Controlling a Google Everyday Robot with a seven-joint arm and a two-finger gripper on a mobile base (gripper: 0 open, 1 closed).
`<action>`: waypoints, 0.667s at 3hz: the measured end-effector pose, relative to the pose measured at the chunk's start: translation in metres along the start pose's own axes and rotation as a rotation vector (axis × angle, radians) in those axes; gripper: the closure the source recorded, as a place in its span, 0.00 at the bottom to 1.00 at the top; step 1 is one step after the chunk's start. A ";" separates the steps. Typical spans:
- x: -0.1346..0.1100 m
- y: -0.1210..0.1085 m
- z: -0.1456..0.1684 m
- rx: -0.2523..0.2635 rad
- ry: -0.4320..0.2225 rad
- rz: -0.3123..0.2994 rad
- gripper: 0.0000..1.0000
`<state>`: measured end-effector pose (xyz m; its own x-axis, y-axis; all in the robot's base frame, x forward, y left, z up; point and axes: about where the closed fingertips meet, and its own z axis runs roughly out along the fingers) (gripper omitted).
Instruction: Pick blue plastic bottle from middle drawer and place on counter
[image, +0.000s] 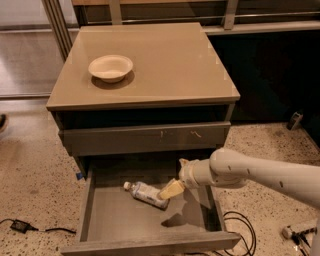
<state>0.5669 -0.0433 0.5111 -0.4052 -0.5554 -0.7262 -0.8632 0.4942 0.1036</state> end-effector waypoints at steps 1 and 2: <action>0.001 -0.002 0.009 0.066 -0.042 -0.120 0.00; -0.002 -0.004 0.013 0.098 -0.079 -0.225 0.00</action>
Offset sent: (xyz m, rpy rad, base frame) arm 0.0146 0.0094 -0.0064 -0.0563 -0.3642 0.1170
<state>0.5754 -0.0352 0.5033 -0.1781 -0.6069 -0.7746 -0.8939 0.4288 -0.1305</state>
